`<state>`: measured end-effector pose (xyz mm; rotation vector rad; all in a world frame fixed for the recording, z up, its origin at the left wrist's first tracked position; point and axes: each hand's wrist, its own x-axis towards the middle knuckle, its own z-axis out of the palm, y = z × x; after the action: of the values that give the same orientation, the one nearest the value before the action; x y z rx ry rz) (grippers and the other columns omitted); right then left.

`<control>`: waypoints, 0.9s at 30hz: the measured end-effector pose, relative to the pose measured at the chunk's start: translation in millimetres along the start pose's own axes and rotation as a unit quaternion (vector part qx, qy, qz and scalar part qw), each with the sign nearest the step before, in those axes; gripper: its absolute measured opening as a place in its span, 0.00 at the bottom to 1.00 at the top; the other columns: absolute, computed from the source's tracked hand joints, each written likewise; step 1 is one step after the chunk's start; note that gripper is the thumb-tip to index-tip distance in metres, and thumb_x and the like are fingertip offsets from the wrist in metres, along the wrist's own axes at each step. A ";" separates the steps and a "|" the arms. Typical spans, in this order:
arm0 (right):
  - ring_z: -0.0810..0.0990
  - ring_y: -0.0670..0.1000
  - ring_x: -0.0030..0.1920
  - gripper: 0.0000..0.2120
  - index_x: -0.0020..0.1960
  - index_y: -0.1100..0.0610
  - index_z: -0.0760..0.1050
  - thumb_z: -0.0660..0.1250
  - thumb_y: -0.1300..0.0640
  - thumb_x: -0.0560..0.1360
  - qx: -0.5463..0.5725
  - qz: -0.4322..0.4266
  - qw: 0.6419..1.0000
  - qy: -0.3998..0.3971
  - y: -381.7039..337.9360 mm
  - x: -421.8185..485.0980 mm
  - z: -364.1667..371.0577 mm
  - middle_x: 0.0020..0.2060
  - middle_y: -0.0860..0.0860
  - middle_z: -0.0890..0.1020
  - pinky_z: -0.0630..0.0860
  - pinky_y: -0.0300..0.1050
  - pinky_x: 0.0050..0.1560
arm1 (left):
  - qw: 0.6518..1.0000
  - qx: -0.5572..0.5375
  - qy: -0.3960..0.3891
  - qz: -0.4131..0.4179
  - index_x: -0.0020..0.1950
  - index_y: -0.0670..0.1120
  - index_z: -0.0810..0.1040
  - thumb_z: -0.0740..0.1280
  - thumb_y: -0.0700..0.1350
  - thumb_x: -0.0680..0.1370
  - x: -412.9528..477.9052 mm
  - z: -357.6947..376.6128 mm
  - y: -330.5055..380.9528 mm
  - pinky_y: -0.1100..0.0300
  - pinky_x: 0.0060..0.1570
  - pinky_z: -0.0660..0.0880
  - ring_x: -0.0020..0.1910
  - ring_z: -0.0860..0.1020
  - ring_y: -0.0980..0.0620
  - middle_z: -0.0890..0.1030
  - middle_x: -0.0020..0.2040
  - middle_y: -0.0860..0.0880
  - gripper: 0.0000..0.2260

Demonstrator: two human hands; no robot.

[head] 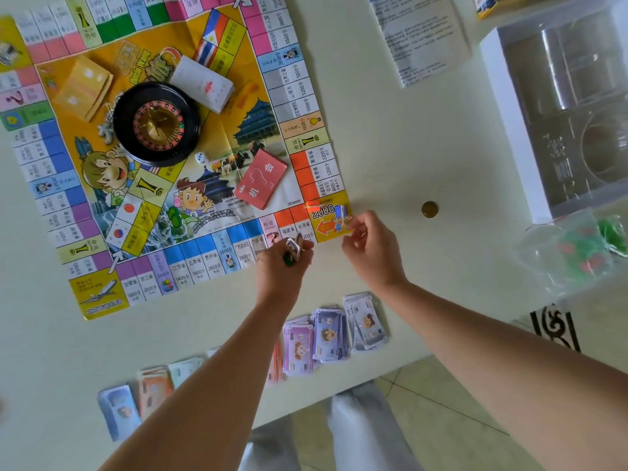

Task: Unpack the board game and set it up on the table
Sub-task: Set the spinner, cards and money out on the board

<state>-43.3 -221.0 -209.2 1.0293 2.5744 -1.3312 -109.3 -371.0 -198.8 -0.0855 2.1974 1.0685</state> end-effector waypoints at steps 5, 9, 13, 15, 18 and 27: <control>0.74 0.45 0.37 0.23 0.61 0.58 0.67 0.73 0.59 0.71 -0.005 0.021 1.000 -0.014 0.4 16.1 4.6 0.42 0.46 0.74 0.67 0.34 0.36 | 0.999 0.034 -0.010 0.006 0.41 0.42 0.81 0.69 0.48 0.76 9.7 4.3 8.2 0.57 0.30 0.69 0.29 0.73 0.49 0.83 0.37 0.44 0.10; 0.74 0.47 0.39 0.13 0.53 0.58 0.74 0.72 0.57 0.72 -0.048 -0.005 0.999 -0.013 -0.5 39.1 7.4 0.44 0.51 0.77 0.70 0.41 0.38 | 0.999 0.032 0.002 0.018 0.44 0.42 0.81 0.68 0.48 0.77 17.4 2.9 11.8 0.53 0.34 0.74 0.36 0.78 0.44 0.83 0.38 0.44 0.10; 0.75 0.50 0.38 0.04 0.47 0.60 0.79 0.70 0.62 0.73 -0.091 -0.044 0.995 -0.003 -5.8 61.4 6.0 0.44 0.54 0.77 0.65 0.37 0.38 | 0.998 0.048 0.039 0.019 0.50 0.47 0.77 0.70 0.44 0.75 29.1 0.6 16.8 0.60 0.32 0.71 0.36 0.75 0.50 0.79 0.39 0.49 0.05; 0.75 0.49 0.37 0.03 0.46 0.61 0.80 0.71 0.63 0.72 -0.089 -0.080 0.993 -0.015 -7.9 70.9 3.4 0.42 0.53 0.76 0.65 0.35 0.37 | 0.997 0.051 0.058 0.021 0.56 0.47 0.76 0.71 0.44 0.75 36.5 2.4 18.6 0.57 0.37 0.74 0.40 0.77 0.49 0.79 0.41 0.51 0.11; 0.76 0.48 0.38 0.05 0.46 0.61 0.80 0.72 0.65 0.71 -0.085 -0.111 0.989 -0.053 -7.7 77.6 -1.5 0.42 0.51 0.75 0.69 0.31 0.40 | 0.996 0.043 0.073 0.038 0.57 0.50 0.76 0.70 0.45 0.75 44.3 8.8 22.7 0.53 0.38 0.77 0.41 0.79 0.49 0.79 0.40 0.53 0.11; 0.79 0.50 0.41 0.07 0.44 0.60 0.80 0.73 0.68 0.68 -0.085 -0.180 0.978 -0.068 6.0 86.2 -2.4 0.42 0.53 0.79 0.75 0.40 0.42 | 0.990 0.073 0.107 0.058 0.50 0.48 0.79 0.70 0.45 0.75 50.6 32.4 26.0 0.67 0.29 0.67 0.35 0.75 0.52 0.77 0.38 0.54 0.05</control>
<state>-106.0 -171.0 -241.6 0.4423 2.7974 -1.1651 -139.0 -319.1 -225.8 -0.0053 2.4938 0.9951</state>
